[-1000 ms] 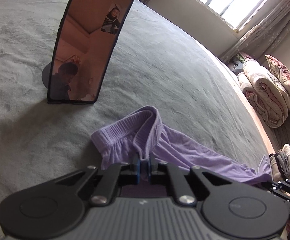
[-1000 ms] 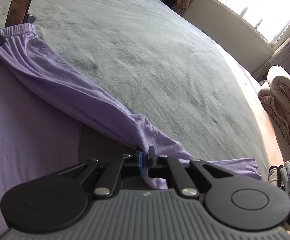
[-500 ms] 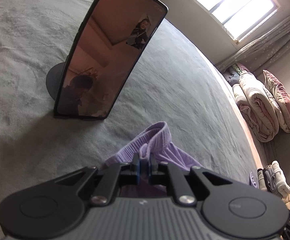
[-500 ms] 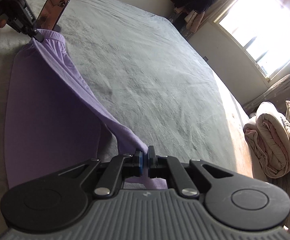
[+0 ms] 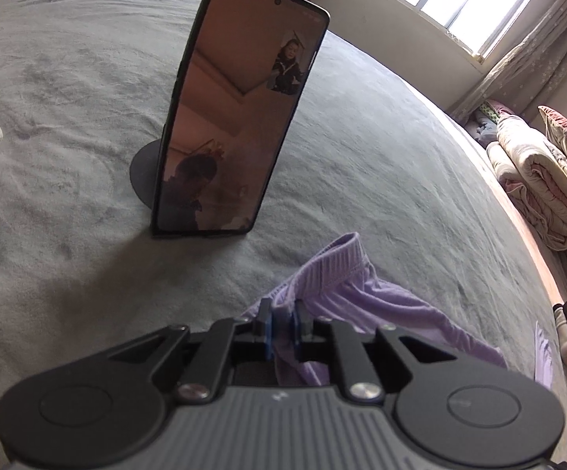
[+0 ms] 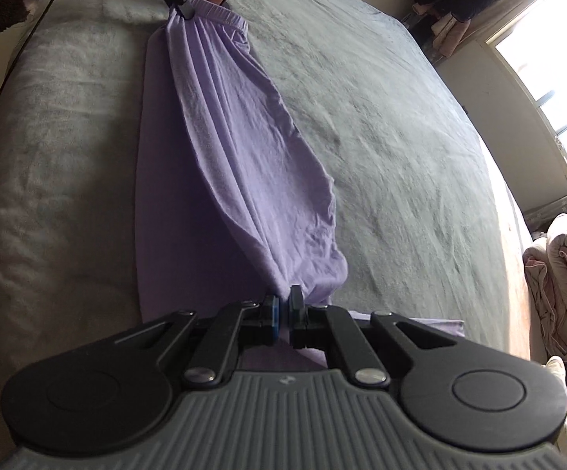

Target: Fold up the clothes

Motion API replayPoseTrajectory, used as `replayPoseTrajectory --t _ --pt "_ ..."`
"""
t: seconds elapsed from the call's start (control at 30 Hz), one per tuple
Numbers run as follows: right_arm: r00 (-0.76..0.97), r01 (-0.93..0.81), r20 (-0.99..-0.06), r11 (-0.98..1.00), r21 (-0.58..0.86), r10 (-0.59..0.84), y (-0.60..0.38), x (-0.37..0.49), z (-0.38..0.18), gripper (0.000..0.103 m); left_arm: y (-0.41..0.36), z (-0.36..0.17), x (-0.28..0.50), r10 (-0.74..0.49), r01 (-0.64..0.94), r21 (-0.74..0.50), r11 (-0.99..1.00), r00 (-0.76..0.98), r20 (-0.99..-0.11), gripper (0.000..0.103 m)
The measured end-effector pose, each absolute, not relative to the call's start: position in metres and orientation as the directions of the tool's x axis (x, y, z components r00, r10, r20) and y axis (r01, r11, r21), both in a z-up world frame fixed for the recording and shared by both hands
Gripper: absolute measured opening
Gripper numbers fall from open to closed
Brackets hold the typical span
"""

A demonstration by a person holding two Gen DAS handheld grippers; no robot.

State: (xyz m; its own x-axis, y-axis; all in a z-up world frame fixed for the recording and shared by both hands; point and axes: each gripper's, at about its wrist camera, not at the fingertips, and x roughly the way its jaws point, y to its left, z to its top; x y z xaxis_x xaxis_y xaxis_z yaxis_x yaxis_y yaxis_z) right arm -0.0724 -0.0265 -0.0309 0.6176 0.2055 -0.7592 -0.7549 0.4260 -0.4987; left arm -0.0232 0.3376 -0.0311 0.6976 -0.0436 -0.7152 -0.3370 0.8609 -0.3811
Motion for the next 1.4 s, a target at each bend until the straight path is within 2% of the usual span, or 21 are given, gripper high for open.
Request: replayPoseTrajectory --t 0.07,0.13,0.17,0.23,0.3,0.4,0.43,0.73,0.83,0.9,1.1,1.23,1.4 --pt "0.600 -0.762 -0.776 0.434 -0.482 0.193 -0.024 -0.074 -0.046 0.005 0.333 -0.030 -0.025 0.000 -0.349 -0.335 0.875 0.692 -0.722 0.019" --pt "0.592 -0.760 -0.786 0.449 -0.470 0.180 -0.022 -0.072 -0.057 0.007 0.330 -0.028 -0.027 0.041 -0.367 -0.294 0.883 0.683 -0.729 0.031" --pt "0.591 -0.756 -0.786 0.463 -0.463 0.180 -0.023 -0.070 -0.059 0.007 0.328 -0.028 -0.028 0.060 -0.374 -0.275 0.886 0.679 -0.731 0.033" --pt "0.587 -0.748 -0.789 0.495 -0.442 0.182 -0.025 -0.067 -0.061 0.015 0.326 -0.026 -0.030 0.082 -0.384 -0.258 0.887 0.679 -0.729 0.035" --pt "0.577 -0.735 -0.794 0.544 -0.403 0.192 -0.030 -0.062 -0.052 0.018 0.323 -0.022 -0.035 0.088 -0.385 -0.261 0.885 0.690 -0.719 0.037" --pt "0.569 -0.712 -0.793 0.614 -0.342 0.218 -0.045 -0.057 -0.036 0.035 0.316 -0.011 -0.042 0.094 -0.372 -0.259 0.891 0.711 -0.697 0.042" --pt "0.569 -0.701 -0.792 0.635 -0.325 0.223 -0.051 -0.056 -0.031 0.035 0.313 -0.008 -0.044 0.086 -0.358 -0.263 0.896 0.720 -0.689 0.043" --pt "0.598 -0.530 -0.778 0.823 -0.203 0.193 -0.107 -0.051 -0.008 0.036 0.262 0.006 -0.042 -0.069 -0.166 -0.296 0.941 0.759 -0.647 0.051" --pt "0.610 -0.481 -0.772 0.858 -0.181 0.180 -0.123 -0.053 -0.005 0.039 0.242 0.007 -0.039 -0.131 -0.094 -0.304 0.948 0.755 -0.643 0.053" --pt "0.616 -0.453 -0.768 0.877 -0.161 0.177 -0.132 -0.053 -0.003 0.042 0.226 0.007 -0.035 -0.173 -0.046 -0.310 0.950 0.749 -0.640 0.057" --pt "0.609 -0.390 -0.768 0.918 -0.071 0.199 -0.158 -0.044 -0.007 0.044 0.173 0.004 -0.023 -0.297 0.097 -0.329 0.939 0.710 -0.639 0.058" --pt "0.600 -0.325 -0.767 0.945 0.026 0.227 -0.175 -0.027 -0.013 0.044 0.141 0.001 -0.018 -0.385 0.206 -0.339 0.918 0.671 -0.633 0.058" --pt "0.587 -0.231 -0.747 0.949 0.214 0.311 -0.194 0.002 -0.024 0.045 0.108 -0.006 -0.014 -0.476 0.321 -0.352 0.879 0.628 -0.616 0.058"
